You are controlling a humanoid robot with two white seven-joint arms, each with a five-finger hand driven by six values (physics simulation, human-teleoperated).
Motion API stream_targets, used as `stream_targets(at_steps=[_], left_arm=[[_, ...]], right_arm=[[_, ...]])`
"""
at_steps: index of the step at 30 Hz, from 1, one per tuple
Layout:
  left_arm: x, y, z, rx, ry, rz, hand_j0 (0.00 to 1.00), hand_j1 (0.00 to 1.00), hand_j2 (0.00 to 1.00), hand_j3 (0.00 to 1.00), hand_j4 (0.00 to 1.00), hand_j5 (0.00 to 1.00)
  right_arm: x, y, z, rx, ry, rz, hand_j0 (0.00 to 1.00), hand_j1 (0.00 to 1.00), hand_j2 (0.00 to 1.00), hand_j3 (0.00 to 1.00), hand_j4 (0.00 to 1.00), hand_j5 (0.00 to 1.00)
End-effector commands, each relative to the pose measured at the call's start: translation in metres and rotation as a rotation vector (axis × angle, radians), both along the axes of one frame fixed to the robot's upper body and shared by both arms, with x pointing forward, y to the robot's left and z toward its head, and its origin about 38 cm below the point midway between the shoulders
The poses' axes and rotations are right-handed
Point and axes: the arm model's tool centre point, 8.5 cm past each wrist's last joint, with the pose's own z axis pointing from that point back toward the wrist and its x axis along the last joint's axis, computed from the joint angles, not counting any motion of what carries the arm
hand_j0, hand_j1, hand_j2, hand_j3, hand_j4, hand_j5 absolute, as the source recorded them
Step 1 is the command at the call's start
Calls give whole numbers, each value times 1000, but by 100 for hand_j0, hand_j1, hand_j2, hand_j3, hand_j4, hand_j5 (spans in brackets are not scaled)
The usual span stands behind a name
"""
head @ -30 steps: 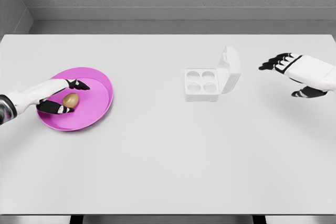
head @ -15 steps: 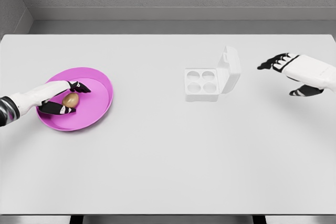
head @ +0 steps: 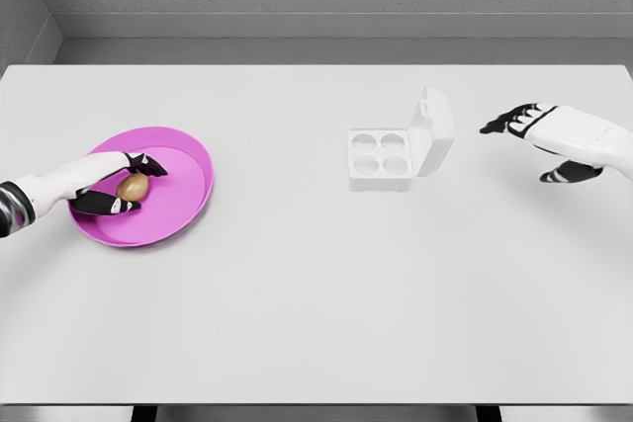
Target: Pack egg into the box and close the box lid
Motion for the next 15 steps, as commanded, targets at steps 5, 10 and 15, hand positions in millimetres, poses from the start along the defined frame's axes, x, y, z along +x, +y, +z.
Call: stream_targets(at_steps=[5,10,15], left_arm=[[0,1,0,-1,2,3,54,54,54,54,54,54],[0,2,2,-4,-5,3,46,46,46,46,46,46],[1,1,9,-11,-21,1,43,43,43,43,43,43]], right_arm=[[2,-4,-2,9,10,-19,90,90,90,90,90,90],[3,-8,-3,8,15,-29,90,90,90,90,90,90],[5,-7,-3,10,16,-31,90,90,90,90,90,90]])
